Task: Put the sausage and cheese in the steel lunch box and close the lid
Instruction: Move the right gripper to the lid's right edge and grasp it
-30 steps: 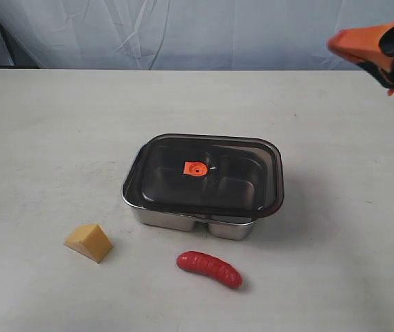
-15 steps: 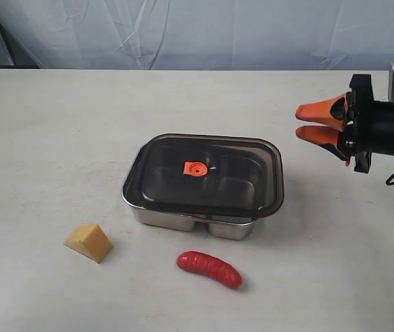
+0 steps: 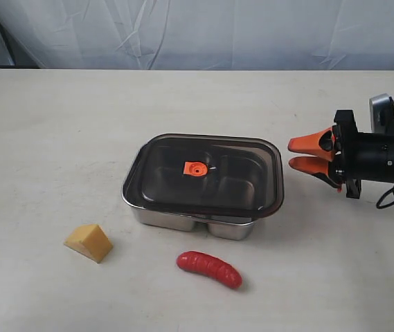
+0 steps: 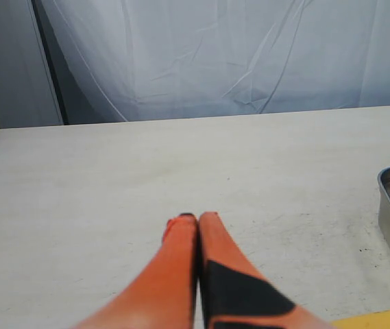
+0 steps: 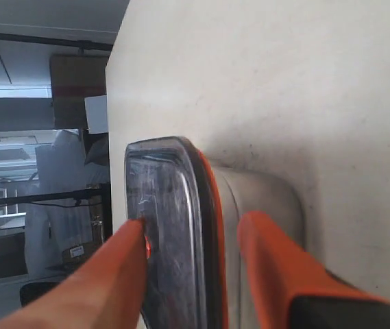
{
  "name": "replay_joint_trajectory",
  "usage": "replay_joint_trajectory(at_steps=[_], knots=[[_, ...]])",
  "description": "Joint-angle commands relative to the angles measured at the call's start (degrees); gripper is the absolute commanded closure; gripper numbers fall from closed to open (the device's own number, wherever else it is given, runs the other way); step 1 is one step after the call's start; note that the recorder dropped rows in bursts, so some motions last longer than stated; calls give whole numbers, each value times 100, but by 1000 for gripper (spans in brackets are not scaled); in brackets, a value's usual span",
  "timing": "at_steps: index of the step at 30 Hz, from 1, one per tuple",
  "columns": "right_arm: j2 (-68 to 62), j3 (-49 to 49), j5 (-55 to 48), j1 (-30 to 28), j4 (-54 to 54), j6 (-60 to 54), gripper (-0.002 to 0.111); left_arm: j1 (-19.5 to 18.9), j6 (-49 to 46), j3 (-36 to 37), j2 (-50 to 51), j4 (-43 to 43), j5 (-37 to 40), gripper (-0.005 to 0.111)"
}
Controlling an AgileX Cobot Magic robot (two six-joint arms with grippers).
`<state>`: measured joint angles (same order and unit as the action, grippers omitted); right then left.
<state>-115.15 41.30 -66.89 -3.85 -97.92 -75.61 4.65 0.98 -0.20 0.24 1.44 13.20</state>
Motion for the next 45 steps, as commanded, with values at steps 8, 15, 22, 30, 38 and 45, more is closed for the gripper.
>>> replay_joint_trajectory(at_steps=[8,15,22,30,38,45], knots=[[-406,20,-307,279,-202,-547,63,-4,-5,20,-24,22,-38,106],[-440,20,-307,402,-202,-588,63,-4,-5,20,-24,22,-38,106],[-440,20,-307,402,-202,-588,63,-4,-5,20,-24,22,-38,106],[-440,20,-307,402,25,-588,74,-4,-5,20,-24,22,-38,106],[-440,9,-307,402,281,-523,79,-4,-5,20,-24,22,-28,106],[-440,9,-307,402,294,-404,89,-4,-5,20,-24,22,-28,106]])
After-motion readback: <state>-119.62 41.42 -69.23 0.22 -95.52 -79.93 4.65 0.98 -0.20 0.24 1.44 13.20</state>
